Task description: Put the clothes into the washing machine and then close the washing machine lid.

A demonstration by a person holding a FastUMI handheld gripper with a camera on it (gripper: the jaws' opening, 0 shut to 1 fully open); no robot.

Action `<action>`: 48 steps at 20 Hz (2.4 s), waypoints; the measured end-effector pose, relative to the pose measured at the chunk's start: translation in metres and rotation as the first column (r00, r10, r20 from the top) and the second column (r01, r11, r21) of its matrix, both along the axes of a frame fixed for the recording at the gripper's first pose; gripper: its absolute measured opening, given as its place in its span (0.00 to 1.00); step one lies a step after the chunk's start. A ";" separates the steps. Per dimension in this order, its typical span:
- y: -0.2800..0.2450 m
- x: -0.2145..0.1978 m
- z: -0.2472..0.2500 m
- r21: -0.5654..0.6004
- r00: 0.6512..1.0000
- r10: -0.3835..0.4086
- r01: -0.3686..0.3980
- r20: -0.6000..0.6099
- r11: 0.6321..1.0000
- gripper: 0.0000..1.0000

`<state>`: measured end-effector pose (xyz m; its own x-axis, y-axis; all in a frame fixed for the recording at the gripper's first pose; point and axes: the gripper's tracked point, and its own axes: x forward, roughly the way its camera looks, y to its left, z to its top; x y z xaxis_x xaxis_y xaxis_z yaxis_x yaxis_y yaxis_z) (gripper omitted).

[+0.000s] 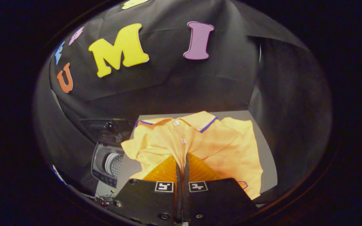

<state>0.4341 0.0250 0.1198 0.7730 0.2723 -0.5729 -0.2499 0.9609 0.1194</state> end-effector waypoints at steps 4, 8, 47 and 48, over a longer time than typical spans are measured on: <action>0.029 -0.010 0.037 0.044 0.998 0.058 -0.060 0.039 0.997 0.05; 0.067 -0.021 0.065 0.035 0.988 0.133 -0.136 0.081 0.990 0.05; 0.392 -0.060 -0.087 -0.007 0.865 0.484 -0.489 -0.134 0.872 0.04; 0.394 -0.057 -0.099 -0.010 0.870 0.470 -0.476 -0.148 0.879 0.05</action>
